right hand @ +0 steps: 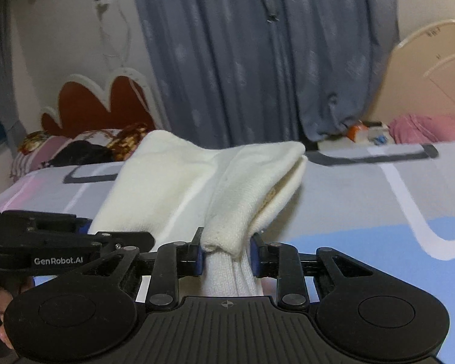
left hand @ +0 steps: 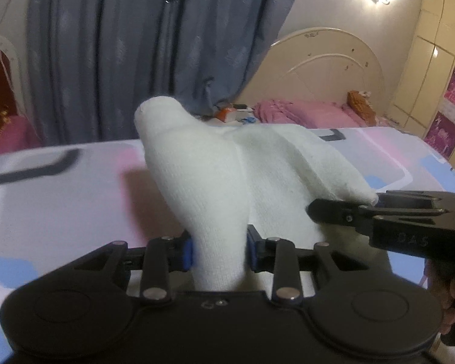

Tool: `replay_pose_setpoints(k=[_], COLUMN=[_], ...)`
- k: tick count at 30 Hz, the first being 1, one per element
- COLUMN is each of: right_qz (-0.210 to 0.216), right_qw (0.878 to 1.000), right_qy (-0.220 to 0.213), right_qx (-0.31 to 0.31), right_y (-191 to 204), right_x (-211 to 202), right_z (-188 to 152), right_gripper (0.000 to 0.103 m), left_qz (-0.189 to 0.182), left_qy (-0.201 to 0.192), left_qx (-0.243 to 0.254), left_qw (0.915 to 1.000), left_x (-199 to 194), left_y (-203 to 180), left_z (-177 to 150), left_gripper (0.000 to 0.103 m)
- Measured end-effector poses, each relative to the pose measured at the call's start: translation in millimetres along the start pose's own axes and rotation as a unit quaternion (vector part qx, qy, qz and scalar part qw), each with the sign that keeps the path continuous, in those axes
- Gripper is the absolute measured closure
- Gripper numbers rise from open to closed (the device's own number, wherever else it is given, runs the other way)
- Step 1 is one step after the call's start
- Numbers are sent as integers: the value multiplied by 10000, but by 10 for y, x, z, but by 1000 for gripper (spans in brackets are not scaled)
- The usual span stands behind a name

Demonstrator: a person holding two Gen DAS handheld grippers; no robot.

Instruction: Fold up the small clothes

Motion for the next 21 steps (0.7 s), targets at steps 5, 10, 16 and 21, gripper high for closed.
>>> replay_pose_setpoints(k=[5,10,16,21], right_qz=[508,1053,1212,1127], right_qw=[9987,9943,9904,9903], right_qy=[-53,132,658,785], right_qx=[-18,-53,49,222], right_y=[732,1515,2029,1885], right_x=[188,523,948,1165], right_z=[21,-111,-347,-462], right_gripper=[75,75,75,75], left_qz=[503,950,784,589], left_qy=[53,318,864,472], left_qx=[-14,-98,-755,-1575], left_qw=[9987,9949,9903,9846], left_x=[-434,-775,-747,-808], left_y=[584,1154,1687,1958], left_z=[-202,-553,-991,-1306], left_gripper=[72,72,53,27])
Point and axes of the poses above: each gripper's, at about its wrist camera, not at the fingertips, and x roughly the way its jaws point, y to its left, z to its top, the point moved 6 cm from there along x, roughly the way its jaws point, and after that the axes turned 7 degrees about y, right-handed, at the moved point
